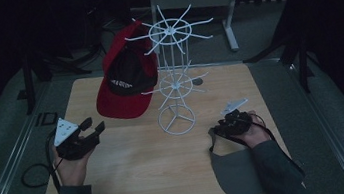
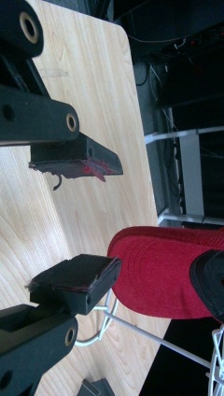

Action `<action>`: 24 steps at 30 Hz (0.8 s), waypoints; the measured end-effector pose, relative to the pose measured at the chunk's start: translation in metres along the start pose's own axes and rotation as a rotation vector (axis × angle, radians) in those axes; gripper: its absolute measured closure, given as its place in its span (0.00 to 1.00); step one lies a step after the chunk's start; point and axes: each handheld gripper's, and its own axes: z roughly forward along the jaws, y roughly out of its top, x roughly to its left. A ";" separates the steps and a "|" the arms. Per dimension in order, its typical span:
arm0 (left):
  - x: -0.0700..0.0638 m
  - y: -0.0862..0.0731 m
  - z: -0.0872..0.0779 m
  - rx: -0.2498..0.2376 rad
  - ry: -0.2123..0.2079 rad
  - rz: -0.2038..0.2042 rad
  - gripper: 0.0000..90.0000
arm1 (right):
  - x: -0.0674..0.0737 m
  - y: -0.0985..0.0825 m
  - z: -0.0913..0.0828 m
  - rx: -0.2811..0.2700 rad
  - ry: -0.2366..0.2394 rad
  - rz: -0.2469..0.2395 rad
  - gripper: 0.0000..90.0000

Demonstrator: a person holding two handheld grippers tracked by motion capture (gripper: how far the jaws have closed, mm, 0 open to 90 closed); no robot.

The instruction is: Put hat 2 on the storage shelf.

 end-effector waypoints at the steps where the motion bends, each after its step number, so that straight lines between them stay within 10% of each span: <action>1: 0.000 0.000 0.000 -0.001 0.000 -0.002 0.55 | 0.001 0.001 0.001 0.007 0.008 -0.012 0.78; 16: 0.000 0.000 0.000 -0.001 -0.002 -0.004 0.55 | 0.007 0.009 0.017 0.118 0.007 -0.132 0.77; 24: 0.000 0.000 0.000 -0.003 -0.003 -0.006 0.55 | 0.005 0.018 0.009 0.070 0.007 -0.138 0.66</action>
